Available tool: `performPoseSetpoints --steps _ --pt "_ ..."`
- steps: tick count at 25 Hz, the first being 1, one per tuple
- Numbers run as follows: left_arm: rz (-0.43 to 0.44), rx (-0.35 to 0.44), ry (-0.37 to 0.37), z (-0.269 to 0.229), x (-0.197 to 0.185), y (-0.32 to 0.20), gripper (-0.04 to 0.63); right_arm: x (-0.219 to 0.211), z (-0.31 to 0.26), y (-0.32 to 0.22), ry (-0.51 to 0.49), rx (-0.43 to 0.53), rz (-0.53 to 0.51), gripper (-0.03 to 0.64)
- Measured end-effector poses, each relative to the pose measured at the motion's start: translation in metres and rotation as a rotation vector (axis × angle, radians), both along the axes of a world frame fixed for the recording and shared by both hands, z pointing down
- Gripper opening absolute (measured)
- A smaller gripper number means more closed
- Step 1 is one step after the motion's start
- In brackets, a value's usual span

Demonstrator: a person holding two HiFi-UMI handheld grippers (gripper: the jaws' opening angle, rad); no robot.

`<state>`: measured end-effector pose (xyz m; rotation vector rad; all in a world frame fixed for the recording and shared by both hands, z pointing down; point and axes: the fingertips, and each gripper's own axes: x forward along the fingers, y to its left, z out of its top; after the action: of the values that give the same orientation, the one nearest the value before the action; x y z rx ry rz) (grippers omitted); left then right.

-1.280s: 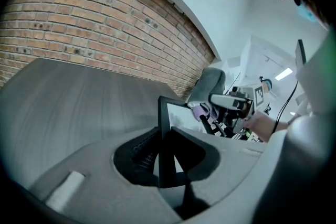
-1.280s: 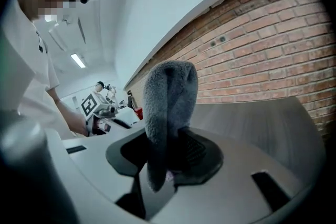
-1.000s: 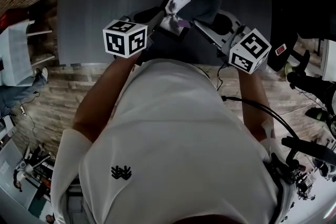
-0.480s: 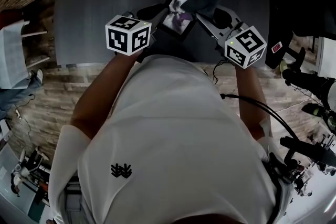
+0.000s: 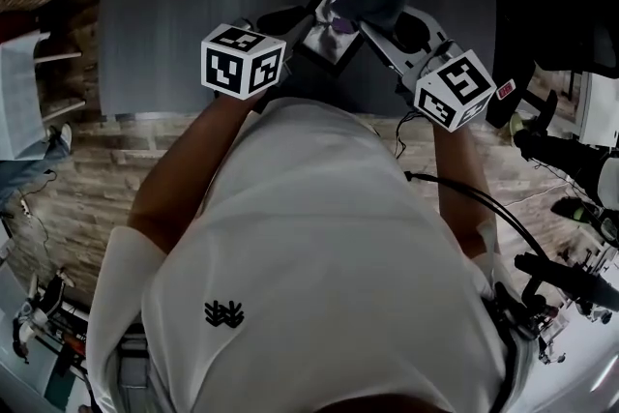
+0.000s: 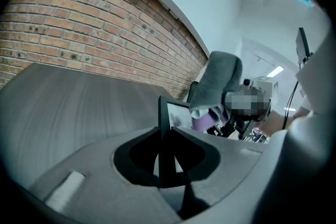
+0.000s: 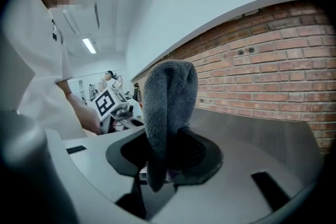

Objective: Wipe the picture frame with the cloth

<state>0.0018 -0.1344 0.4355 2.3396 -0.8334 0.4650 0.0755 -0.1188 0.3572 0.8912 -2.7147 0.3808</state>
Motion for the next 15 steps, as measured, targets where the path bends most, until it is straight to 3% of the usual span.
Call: performPoseSetpoints --steps 4,6,15 --pt "-0.01 -0.007 0.008 0.0 0.002 -0.002 0.075 -0.039 0.012 0.033 0.044 -0.012 -0.158 0.141" --pt "-0.009 -0.007 0.006 -0.001 0.003 -0.002 0.075 -0.045 0.02 0.038 0.082 -0.009 -0.179 0.141" --pt "0.007 0.0 0.008 -0.001 0.004 0.002 0.075 0.006 0.02 -0.014 0.191 0.037 0.029 0.141"
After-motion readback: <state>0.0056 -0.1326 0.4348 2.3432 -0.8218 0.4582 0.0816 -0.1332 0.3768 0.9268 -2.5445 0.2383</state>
